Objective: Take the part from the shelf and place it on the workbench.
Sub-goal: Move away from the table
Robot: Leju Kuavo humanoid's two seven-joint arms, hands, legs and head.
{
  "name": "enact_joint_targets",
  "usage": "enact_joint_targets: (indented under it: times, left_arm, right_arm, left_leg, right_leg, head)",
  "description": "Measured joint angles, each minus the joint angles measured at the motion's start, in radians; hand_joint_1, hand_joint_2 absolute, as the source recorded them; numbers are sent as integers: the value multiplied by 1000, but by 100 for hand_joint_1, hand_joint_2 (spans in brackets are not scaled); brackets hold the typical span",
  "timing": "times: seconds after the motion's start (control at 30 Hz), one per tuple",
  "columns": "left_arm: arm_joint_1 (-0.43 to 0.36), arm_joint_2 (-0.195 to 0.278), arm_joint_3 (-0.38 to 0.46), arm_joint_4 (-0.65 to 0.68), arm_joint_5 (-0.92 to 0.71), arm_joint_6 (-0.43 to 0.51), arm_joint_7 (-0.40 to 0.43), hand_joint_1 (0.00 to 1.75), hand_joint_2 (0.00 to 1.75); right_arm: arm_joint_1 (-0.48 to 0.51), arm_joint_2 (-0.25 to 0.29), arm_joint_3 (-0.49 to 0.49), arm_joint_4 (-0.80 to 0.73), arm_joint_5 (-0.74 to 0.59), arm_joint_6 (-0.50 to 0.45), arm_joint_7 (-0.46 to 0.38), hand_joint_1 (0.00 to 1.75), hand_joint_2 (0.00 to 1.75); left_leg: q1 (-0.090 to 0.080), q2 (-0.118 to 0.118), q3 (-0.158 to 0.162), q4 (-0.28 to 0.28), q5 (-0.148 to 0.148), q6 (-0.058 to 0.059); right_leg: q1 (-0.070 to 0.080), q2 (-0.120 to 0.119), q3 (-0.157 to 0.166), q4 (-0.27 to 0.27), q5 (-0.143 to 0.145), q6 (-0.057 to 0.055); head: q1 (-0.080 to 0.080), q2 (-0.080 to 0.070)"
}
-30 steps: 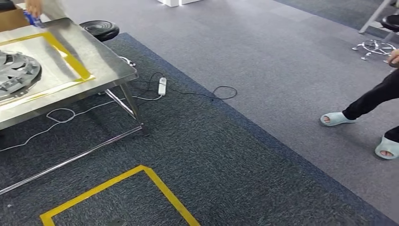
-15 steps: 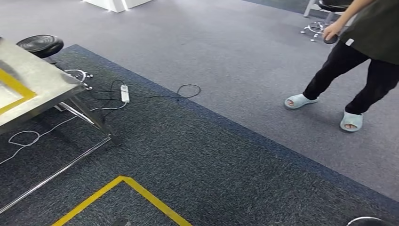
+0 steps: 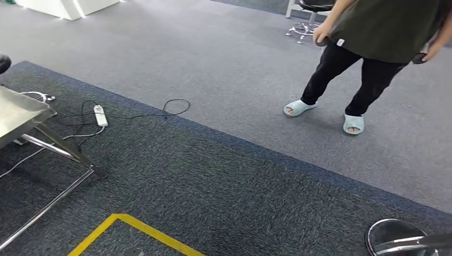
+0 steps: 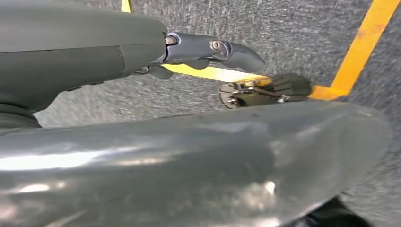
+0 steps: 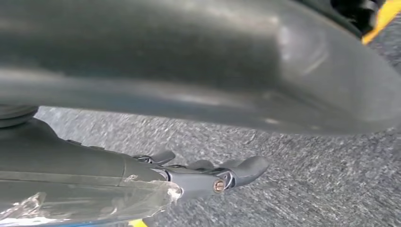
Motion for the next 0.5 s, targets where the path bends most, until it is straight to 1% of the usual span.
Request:
enact_joint_targets:
  times: [0.03,0.07,0.1,0.13,0.17,0.2,0.23,0.27,0.3,0.33,0.37,0.4,0.43,0.47,0.5]
  left_arm:
    - [2,0,0,0,0,-2,1,0,0]
    - [2,1,0,0,0,-4,1,0,0]
    - [2,1,0,0,0,-6,1,0,0]
    - [1,1,0,0,0,-7,1,0,0]
    - [0,1,0,0,0,-8,1,0,0]
    - [0,1,0,0,0,-8,1,0,0]
    - [-1,2,0,0,0,-8,1,0,0]
    - [-1,2,0,0,0,-8,1,0,0]
    - [-2,3,0,0,0,-8,0,0,0]
    - [-4,3,0,0,0,-8,0,0,0]
    - [-5,3,0,0,0,-9,0,0,0]
    - [-6,3,0,0,7,-12,0,0,0]
    - [-6,3,3,0,23,-20,-2,0,0]
    - [-4,2,9,0,48,-29,-4,0,0]
    - [0,2,20,0,74,-37,-7,0,0]
  right_arm:
    - [-2,-1,0,0,0,0,-4,0,0]
    - [-2,-2,0,0,0,0,-9,0,0]
    - [-1,-2,0,0,0,1,-14,0,0]
    - [0,-3,0,0,0,2,-17,0,0]
    - [0,-4,0,0,0,2,-19,0,0]
    - [-3,-5,0,0,0,3,-21,0,0]
    - [-5,-5,0,0,0,4,-23,0,0]
    - [-7,-6,0,0,0,4,-24,0,0]
    - [-8,-6,0,0,0,5,-25,0,0]
    - [-8,-7,0,0,0,5,-25,0,0]
    - [-7,-8,0,0,-1,5,-25,0,0]
    - [-7,-8,0,0,-1,5,-26,0,0]
    - [-7,-9,-1,0,-4,5,-26,0,0]
    - [-8,-9,-1,0,-8,6,-27,0,0]
    - [-9,-10,-2,0,-13,7,-26,0,0]
  left_leg:
    - [-2,16,1,0,-1,1]
    - [-2,31,2,0,-3,1]
    - [-3,45,4,0,-4,0]
    - [-3,58,8,0,-7,-3]
    - [-3,70,13,0,-10,-6]
    - [-6,81,17,1,-14,-11]
    - [-9,91,21,2,-18,-17]
    - [-12,100,24,2,-20,-22]
    - [-13,110,26,1,-22,-26]
    - [-12,119,28,0,-23,-31]
    - [-10,113,29,3,-28,-36]
    - [-8,93,23,18,-41,-41]
    - [-6,65,8,53,-65,-46]
    - [-4,33,-20,112,-97,-48]
    - [-3,14,-55,184,-131,-49]
  right_leg:
    - [-1,-11,-26,57,-21,2]
    - [-2,-16,-35,81,-25,3]
    - [-3,-21,-24,67,-10,3]
    - [-3,-29,8,14,19,2]
    - [-2,-50,51,-60,49,1]
    - [0,-74,90,-125,69,-3]
    - [2,-92,116,-171,80,-9]
    - [5,-102,127,-192,82,-15]
    - [7,-93,125,-194,81,-23]
    - [8,-79,122,-195,83,-29]
    - [7,-67,121,-197,86,-35]
    - [5,-54,120,-199,89,-41]
    - [2,-42,120,-202,91,-46]
    - [0,-29,120,-202,93,-50]
    - [-1,-15,118,-202,94,-53]
  head:
    - [0,0]
    - [0,0]
    - [0,0]
    - [0,0]
    - [0,0]
    - [0,0]
    - [-2,0]
    - [-3,0]
    - [-5,0]
    - [-6,0]
    - [-6,0]
    - [-7,0]
    - [-8,0]
    - [-10,0]
    - [-11,0]
